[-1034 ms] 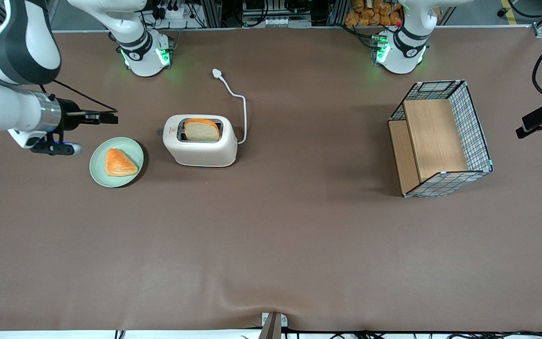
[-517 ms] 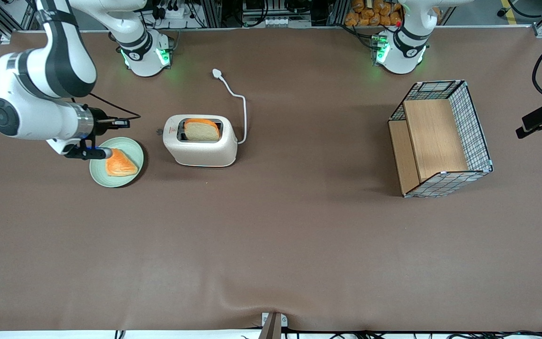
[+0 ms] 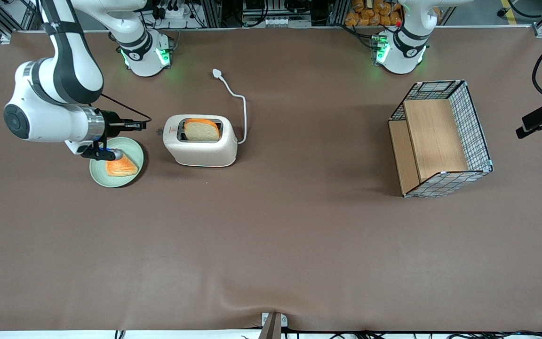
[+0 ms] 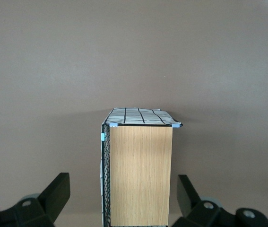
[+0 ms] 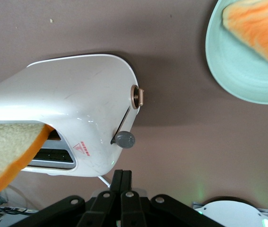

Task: Press toaster button with right arm
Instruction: 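Lower the right gripper beside the toaster's side lever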

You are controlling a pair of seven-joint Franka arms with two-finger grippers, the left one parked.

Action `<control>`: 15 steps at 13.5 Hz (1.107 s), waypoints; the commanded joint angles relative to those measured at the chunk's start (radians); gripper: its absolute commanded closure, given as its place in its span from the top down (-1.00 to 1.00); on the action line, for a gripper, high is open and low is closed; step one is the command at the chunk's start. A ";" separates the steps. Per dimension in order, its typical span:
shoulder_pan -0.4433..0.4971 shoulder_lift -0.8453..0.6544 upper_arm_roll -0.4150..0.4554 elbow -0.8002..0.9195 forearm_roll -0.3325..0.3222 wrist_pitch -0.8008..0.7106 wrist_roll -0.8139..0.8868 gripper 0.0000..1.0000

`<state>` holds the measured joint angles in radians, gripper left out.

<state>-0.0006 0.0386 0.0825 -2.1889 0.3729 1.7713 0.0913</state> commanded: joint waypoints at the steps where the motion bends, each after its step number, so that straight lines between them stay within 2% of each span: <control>1: -0.004 0.021 0.002 -0.025 0.052 0.022 0.008 -1.00; 9: -0.012 0.102 0.002 -0.025 0.132 0.062 -0.001 -1.00; 15: -0.030 0.139 0.002 -0.026 0.139 0.060 -0.007 -1.00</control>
<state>-0.0105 0.1682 0.0801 -2.2065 0.4853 1.8258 0.0920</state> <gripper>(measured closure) 0.991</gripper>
